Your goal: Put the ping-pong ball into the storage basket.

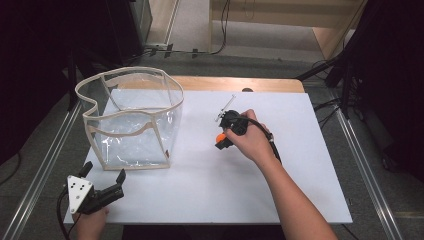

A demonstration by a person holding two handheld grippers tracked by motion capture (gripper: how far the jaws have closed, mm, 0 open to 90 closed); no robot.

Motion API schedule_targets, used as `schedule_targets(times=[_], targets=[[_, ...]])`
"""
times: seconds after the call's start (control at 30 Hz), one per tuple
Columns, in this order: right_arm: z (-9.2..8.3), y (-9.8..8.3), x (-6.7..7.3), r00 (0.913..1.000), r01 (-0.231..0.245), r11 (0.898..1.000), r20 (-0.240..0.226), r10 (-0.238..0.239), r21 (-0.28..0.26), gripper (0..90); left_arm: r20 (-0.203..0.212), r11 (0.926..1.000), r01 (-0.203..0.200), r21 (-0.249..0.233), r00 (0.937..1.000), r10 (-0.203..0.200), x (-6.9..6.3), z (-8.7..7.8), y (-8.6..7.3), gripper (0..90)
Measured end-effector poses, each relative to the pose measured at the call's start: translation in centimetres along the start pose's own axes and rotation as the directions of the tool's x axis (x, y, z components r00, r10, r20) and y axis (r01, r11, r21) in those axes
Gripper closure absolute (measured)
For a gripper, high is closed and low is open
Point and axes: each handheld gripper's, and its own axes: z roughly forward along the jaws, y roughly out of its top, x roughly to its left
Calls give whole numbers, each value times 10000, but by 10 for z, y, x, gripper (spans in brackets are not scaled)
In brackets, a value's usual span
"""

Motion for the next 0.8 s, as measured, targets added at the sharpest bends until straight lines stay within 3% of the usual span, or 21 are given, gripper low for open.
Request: schedule_targets(times=[0.23, 0.77, 0.8], targets=[[2, 11, 9, 9992, 377, 9993, -135, -378, -55, 475, 8, 10000, -10, 15, 10000, 10, 0, 0, 0, 0], [7, 33, 24, 9975, 622, 9980, -318, -624, -88, 476, 69, 10000, -47, 6, 10000, 47, 0, 1, 0, 0], [7, 34, 23, 9964, 790, 9968, -311, -793, -93, 475, 79, 10000, -47, 6, 10000, 46, -1, 1, 0, 0]])
